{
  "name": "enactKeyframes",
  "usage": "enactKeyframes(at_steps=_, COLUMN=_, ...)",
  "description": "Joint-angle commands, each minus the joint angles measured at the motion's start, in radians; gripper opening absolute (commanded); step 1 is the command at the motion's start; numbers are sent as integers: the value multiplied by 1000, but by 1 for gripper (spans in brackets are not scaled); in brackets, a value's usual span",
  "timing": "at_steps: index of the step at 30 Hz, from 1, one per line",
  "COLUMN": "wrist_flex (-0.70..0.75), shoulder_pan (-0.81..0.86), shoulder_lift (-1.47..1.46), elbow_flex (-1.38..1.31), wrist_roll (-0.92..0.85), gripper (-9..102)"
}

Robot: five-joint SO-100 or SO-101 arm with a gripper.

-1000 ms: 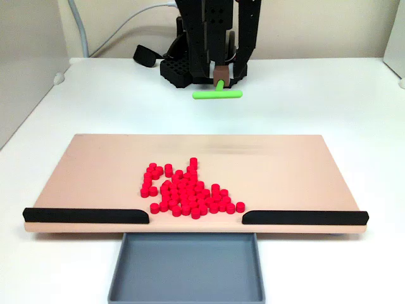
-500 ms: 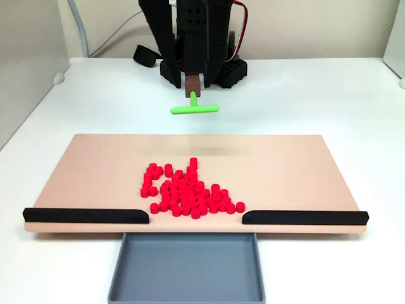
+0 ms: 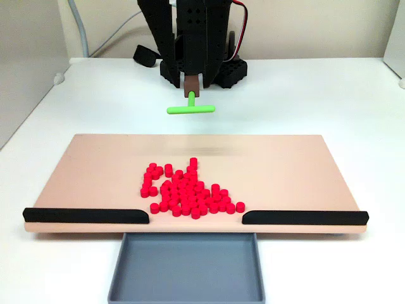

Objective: Gather the left side granules

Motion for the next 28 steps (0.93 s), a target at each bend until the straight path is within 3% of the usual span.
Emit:
enactKeyframes(at_steps=1, wrist_flex=3, shoulder_pan=-9, shoulder_lift=11, elbow_flex=-5, wrist_roll=18, gripper=0)
enactKeyframes(at_steps=28, wrist_flex=0, shoulder_pan=9, shoulder_lift=-2, elbow_flex=-6, wrist_roll=34, gripper=0)
